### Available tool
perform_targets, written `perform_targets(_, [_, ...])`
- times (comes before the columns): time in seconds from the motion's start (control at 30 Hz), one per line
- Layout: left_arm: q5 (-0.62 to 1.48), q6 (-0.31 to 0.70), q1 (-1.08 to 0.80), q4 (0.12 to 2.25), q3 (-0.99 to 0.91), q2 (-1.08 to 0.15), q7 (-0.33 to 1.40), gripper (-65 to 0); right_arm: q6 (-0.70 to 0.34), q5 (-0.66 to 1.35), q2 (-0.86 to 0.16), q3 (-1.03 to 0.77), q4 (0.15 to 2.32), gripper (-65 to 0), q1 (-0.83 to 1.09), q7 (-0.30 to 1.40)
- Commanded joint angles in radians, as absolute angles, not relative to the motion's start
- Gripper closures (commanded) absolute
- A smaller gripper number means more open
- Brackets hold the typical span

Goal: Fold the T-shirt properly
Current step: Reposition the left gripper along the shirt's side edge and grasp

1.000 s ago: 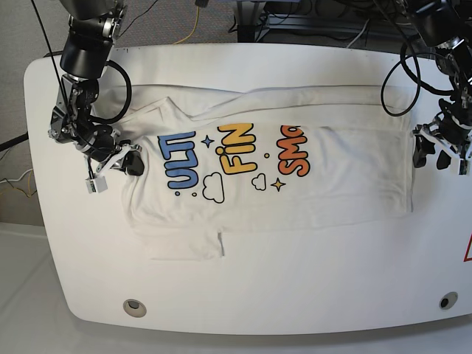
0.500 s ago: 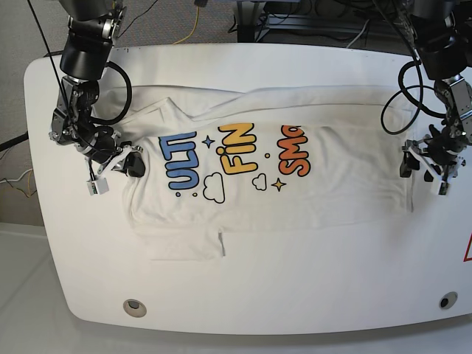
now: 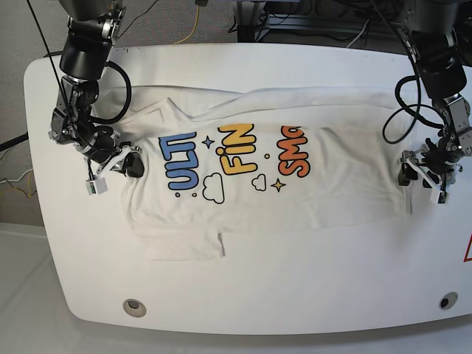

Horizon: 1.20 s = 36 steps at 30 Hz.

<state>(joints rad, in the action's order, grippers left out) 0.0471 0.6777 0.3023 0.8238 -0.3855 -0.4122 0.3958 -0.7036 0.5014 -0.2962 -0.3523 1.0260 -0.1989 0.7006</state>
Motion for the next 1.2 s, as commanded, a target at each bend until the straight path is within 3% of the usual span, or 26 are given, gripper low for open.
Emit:
perform_targets(0.0, [0.050, 0.684, 0.348, 0.808, -0.384, -0.415, 0.364, -39.9, -0.698, 0.488, -0.311, -0.354, 1.034, -4.3, -0.212, 0.703])
perform_targets(0.27, [0.054, 0.606, 0.367, 0.752, -0.366, -0.377, 0.335, -40.1, -0.698, 0.497, -0.311, -0.352, 1.040, -2.3, -0.214, 0.701])
perform_targets(0.67, [0.087, 0.687, 0.352, 0.729, -0.305, -0.356, 0.273, -43.5, -0.698, 0.492, -0.311, -0.354, 1.043, -3.1, -0.213, 0.693])
perform_targets(0.8, [0.086, 0.693, 0.351, 0.740, -0.301, -0.350, 0.287, -41.3, -0.698, 0.494, -0.310, -0.353, 1.042, -3.1, -0.211, 0.699])
perform_targets(1.17, [0.085, 0.698, 0.347, 0.753, -0.309, -0.359, 0.311, -27.2, -0.698, 0.501, -0.310, -0.349, 1.036, -3.3, -0.207, 0.701])
